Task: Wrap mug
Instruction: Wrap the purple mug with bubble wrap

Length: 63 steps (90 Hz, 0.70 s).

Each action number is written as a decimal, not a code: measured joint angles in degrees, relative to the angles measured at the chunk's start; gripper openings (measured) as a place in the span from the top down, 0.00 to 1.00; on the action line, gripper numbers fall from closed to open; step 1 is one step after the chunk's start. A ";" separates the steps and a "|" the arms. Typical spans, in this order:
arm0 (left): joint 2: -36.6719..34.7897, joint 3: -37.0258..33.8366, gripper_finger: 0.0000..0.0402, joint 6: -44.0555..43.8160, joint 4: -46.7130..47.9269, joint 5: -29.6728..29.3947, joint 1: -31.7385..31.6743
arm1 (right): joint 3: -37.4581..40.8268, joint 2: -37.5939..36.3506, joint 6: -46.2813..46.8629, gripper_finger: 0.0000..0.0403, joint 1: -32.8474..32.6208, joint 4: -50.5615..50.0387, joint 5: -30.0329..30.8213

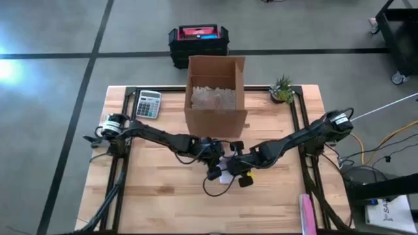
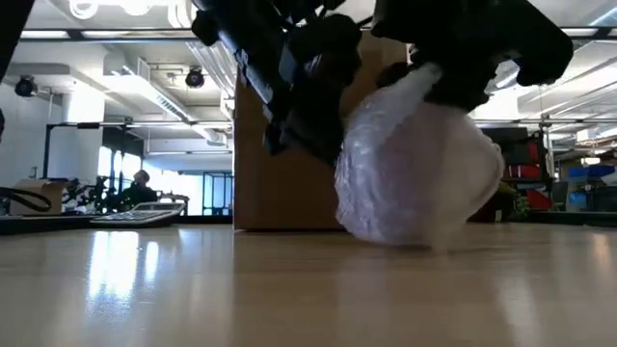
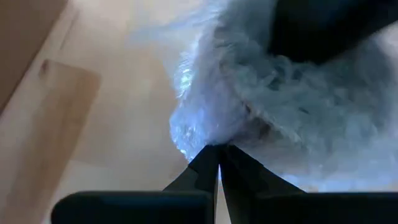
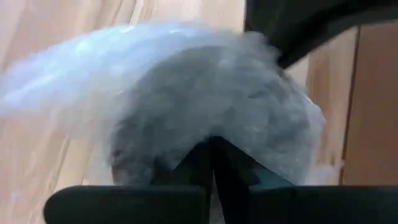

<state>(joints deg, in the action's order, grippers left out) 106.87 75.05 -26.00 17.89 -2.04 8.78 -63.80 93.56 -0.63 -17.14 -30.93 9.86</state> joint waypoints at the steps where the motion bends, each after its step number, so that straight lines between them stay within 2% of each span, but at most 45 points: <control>1: -0.12 0.00 1.00 0.00 0.02 0.00 0.04 | -0.40 -0.01 0.00 1.00 0.05 -0.57 0.01; 12: -0.90 0.02 1.00 0.00 -0.15 0.02 0.08 | -5.92 -0.55 -0.23 0.95 0.20 -7.61 -0.24; 26: -2.37 0.06 1.00 0.00 -0.15 -0.04 0.23 | -12.28 -0.89 -0.88 0.78 -0.08 -15.51 -3.14; 43: -2.84 0.13 1.00 0.20 0.21 -0.31 0.66 | -14.08 -1.38 1.53 0.55 -1.88 -16.10 -13.14; 54: -2.89 -0.13 1.00 0.20 0.23 -0.33 0.92 | -12.61 0.97 3.12 0.45 -3.56 -13.84 -12.66; 63: -2.89 -0.22 1.00 0.09 0.19 -0.37 1.19 | -11.87 4.98 5.03 0.41 -3.62 -12.44 -7.09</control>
<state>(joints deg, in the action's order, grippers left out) 103.98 74.83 -25.91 18.07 -2.42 9.97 -75.67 98.55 4.40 -20.77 -43.38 2.77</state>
